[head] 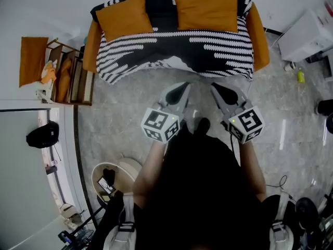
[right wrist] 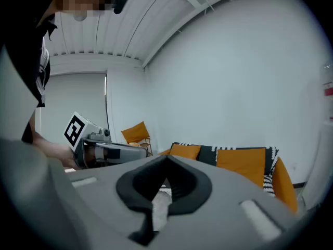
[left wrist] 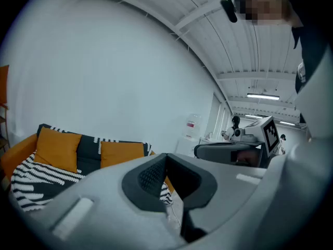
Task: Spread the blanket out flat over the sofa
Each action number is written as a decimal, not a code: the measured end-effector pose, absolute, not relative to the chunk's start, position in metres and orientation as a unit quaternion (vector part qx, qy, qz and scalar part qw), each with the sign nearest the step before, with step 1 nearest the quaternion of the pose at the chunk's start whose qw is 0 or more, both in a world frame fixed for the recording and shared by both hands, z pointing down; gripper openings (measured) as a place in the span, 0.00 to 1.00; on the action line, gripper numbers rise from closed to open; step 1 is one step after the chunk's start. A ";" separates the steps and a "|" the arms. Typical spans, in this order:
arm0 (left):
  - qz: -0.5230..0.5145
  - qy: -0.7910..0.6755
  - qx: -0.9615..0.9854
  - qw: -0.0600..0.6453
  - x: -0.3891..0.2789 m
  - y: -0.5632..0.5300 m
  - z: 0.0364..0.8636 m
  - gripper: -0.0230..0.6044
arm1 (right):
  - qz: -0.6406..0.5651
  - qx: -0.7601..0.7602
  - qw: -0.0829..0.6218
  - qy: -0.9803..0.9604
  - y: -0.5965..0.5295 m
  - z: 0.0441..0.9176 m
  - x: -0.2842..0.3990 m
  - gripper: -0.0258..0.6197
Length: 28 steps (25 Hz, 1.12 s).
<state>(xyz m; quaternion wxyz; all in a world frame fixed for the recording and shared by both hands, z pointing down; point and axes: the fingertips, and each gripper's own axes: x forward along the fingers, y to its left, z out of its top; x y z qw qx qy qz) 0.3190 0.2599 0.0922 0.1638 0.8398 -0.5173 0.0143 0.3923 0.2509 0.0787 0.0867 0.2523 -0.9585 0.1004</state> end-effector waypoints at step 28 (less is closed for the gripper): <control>0.003 -0.550 0.815 0.183 0.198 0.242 0.091 0.05 | 0.105 0.229 0.105 -0.962 0.221 0.083 0.281 0.04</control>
